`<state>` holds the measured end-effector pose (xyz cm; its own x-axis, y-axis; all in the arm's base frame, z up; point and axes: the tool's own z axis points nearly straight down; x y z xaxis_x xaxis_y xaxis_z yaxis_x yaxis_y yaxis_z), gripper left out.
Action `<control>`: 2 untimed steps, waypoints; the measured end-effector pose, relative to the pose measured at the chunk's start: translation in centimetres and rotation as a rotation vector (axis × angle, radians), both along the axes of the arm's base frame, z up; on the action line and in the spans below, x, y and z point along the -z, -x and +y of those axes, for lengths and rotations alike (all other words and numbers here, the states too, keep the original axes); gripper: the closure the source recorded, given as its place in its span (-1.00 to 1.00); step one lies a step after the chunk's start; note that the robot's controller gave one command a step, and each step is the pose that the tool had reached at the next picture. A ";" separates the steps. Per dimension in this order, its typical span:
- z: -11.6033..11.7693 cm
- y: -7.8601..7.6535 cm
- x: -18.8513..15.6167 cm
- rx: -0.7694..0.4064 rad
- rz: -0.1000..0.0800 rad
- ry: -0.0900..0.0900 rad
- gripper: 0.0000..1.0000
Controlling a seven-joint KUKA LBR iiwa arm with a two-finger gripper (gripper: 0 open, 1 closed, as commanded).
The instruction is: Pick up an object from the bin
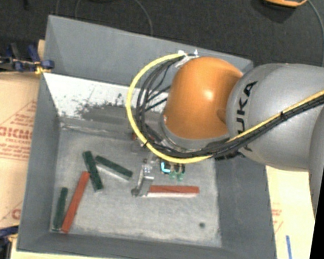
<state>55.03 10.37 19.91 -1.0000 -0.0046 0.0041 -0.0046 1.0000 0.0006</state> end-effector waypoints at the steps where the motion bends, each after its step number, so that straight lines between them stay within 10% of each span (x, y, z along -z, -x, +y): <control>1: 0.0 -0.2 -0.4 0.003 -0.007 -0.001 -1.00; 2: 1.7 -1.8 4.6 0.016 -0.015 -0.002 -1.00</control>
Offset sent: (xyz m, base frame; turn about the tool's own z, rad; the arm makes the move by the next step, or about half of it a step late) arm 0.0284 0.0341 -0.1032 0.0305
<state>56.84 12.04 15.29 -0.9999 0.0111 -0.0111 0.0111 0.9999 0.0028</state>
